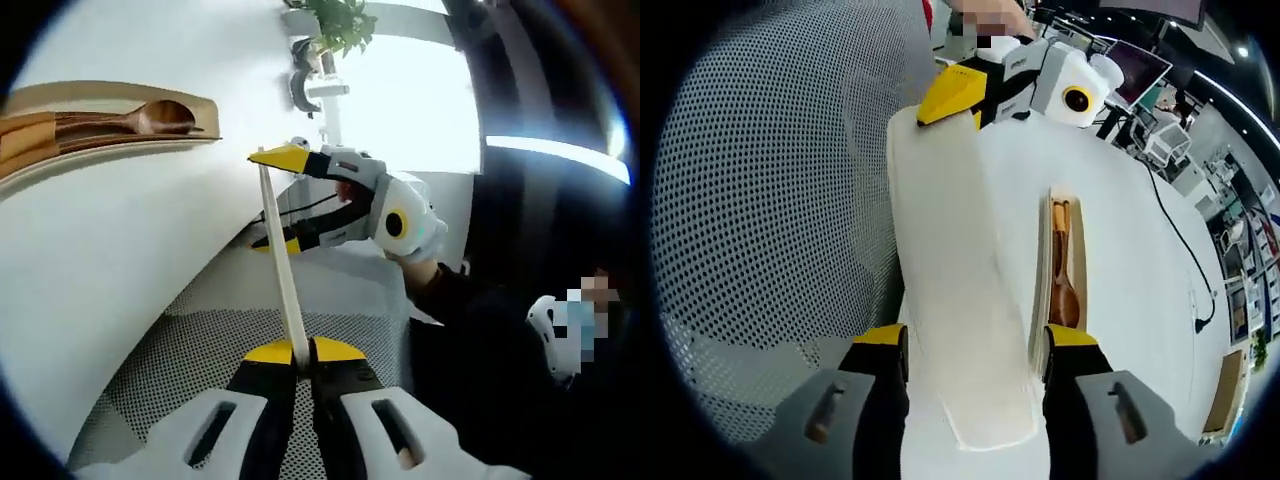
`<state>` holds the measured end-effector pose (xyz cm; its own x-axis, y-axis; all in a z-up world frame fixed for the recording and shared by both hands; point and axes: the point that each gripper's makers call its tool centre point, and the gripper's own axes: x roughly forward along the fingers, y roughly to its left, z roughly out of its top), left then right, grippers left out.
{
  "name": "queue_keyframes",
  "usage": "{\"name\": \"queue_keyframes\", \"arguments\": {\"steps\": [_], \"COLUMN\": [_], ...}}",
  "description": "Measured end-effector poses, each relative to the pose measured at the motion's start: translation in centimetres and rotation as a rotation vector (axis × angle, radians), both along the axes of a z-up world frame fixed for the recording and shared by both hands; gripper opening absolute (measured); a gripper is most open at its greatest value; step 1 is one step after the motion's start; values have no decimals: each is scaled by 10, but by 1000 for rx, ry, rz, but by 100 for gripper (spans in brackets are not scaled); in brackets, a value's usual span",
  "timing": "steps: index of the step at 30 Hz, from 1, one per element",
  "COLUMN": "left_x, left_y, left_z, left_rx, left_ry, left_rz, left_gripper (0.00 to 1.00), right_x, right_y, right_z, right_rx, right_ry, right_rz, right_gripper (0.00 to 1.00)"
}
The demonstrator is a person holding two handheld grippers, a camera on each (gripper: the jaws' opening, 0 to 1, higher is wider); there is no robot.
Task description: Arrange the utensils inside the cutlery case until each visible utensil rests in its matching compartment.
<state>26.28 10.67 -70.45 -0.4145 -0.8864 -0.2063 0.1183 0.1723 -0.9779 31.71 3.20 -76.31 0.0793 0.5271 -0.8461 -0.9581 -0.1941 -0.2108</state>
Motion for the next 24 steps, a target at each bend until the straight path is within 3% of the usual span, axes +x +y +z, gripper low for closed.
{"name": "queue_keyframes", "arguments": {"steps": [3,7,9,11,13,14,16,18,19,20,21,22,24], "left_x": [-1,0,9,31,39,51,65,79,90,95,101,107,125], "left_y": [0,5,6,5,8,9,11,14,18,19,22,24,35], "left_z": [5,6,5,5,10,7,10,8,5,5,7,7,-3], "left_rx": [-17,-14,-18,-33,-62,-52,-71,-58,-33,-34,-44,-50,4], "left_ry": [7,0,-9,-51,-48,-80,-90,-160,-168,-147,-78,-72,-130], "left_rz": [-9,-8,43,164,211,275,355,420,476,507,552,577,656], "left_gripper": [4,4,4,4,4,4,4,5,5,5,4,4,5], "right_x": [-3,-3,-1,4,8,13,20,27,32,36,40,43,53], "right_y": [-1,2,1,-2,-1,-1,0,2,3,5,9,11,16], "right_z": [-4,-2,-1,-1,2,2,4,3,2,1,0,-1,-2], "right_rx": [-49,-51,-51,-61,-29,-27,-16,-19,-28,-29,-30,-33,-41], "right_ry": [1,2,17,29,43,46,45,42,46,55,66,68,75], "right_rz": [37,24,6,-33,-56,-82,-110,-127,-151,-165,-176,-183,-210], "right_gripper": [45,44,43,43,42,42,42,41,41,41,41,41,41]}}
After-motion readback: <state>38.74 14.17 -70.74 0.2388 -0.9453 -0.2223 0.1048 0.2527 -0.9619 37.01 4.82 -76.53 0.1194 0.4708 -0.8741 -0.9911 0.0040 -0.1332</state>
